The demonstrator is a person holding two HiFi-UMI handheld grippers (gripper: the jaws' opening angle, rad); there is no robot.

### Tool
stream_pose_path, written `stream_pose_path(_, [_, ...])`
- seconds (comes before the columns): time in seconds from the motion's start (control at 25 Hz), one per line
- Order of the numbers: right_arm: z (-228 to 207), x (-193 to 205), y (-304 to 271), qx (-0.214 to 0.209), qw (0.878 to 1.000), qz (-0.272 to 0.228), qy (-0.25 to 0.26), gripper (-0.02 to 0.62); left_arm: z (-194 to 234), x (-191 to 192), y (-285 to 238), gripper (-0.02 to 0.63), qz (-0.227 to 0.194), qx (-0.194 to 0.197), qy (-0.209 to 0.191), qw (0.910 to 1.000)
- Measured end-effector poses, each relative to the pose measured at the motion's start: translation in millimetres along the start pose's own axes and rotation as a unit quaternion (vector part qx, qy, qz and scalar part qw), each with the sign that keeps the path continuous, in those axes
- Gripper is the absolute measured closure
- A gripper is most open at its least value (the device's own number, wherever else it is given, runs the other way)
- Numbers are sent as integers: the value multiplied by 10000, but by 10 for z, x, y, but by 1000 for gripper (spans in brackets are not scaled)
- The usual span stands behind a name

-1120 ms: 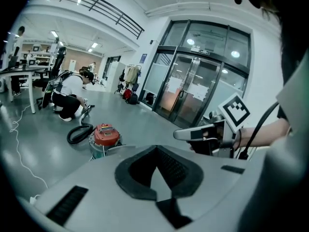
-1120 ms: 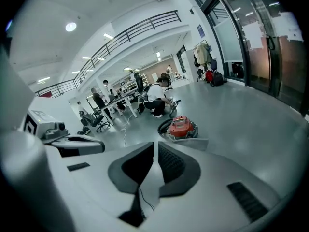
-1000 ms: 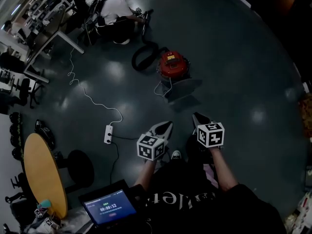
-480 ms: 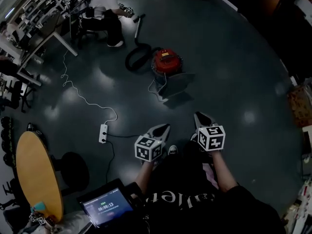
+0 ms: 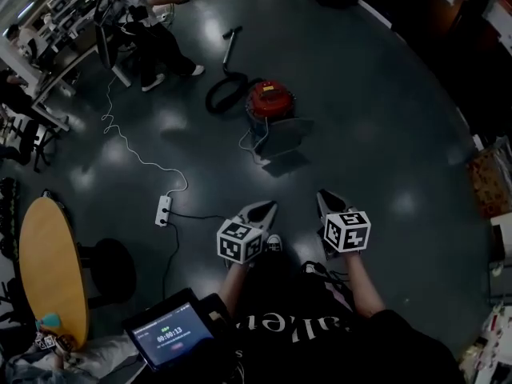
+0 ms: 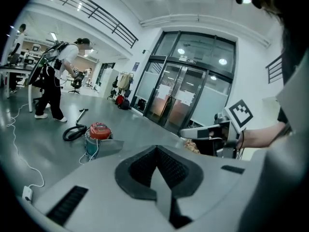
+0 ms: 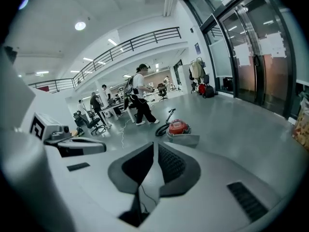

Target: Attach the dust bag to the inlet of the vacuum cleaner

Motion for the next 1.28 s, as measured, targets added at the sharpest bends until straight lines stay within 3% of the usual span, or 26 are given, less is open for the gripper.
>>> stream_pose_path(0.48, [10,793,1041,-851,9956,383,-65,552,-1314,690,193,601,-47,-219,80,9997])
stream_pose_path(1.28, [-35,1031,1544,-1179,9924,284,189,552,-1876,905,295,601,-176,-340,-135,9992])
Point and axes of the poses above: the fingertips, and each gripper's own axes: y backward along the fingers, z to its left, x out of its underside, the point moved 7 cm from there along y, backward along the fingers
